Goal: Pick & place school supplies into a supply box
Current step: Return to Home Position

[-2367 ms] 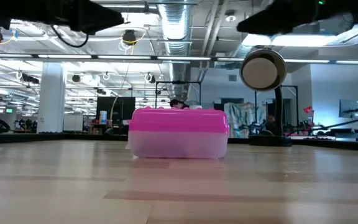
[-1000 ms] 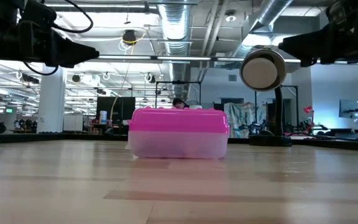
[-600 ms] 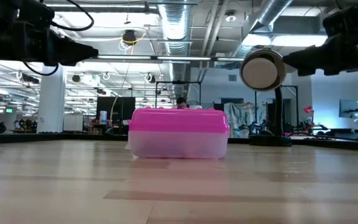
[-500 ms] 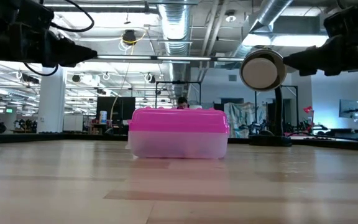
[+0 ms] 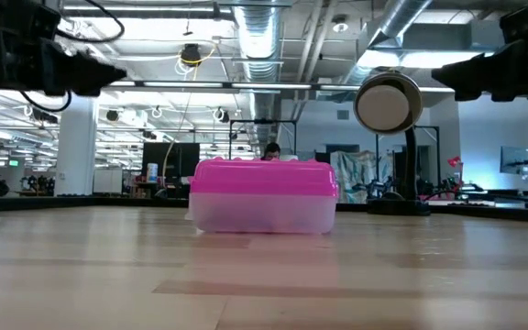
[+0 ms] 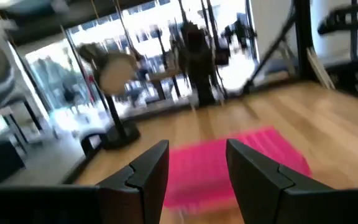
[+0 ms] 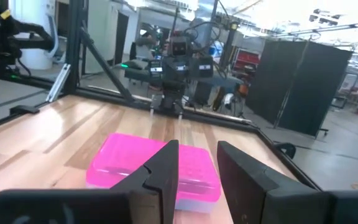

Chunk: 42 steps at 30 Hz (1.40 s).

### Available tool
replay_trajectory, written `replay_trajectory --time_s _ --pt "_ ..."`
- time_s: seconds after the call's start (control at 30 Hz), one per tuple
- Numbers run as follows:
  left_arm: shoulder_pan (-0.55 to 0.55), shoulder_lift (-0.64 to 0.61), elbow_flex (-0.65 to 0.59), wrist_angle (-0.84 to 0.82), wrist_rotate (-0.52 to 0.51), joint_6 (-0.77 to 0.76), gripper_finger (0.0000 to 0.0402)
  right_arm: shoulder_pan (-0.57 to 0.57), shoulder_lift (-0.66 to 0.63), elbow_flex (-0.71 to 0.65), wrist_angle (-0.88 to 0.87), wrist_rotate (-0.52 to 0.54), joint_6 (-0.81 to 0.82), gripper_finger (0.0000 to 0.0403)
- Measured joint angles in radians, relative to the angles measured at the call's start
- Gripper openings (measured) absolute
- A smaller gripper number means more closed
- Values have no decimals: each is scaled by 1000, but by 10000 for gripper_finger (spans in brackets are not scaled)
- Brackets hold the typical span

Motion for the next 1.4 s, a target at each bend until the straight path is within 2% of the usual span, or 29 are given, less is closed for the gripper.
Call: replay_trajectory --time_s 0.3,0.57,0.7,1.4 --pt "-17 4 3 -30 14 -2 155 15 -23 0 -46 4 -16 107" --pt "-82 4 3 -32 15 -2 155 16 -23 -1 -49 7 -4 107" --pt "-105 4 3 -42 -34 -2 155 15 -23 -1 -49 11 9 107" --pt "-105 4 4 -44 -43 -15 155 15 -23 -1 -50 7 9 107"
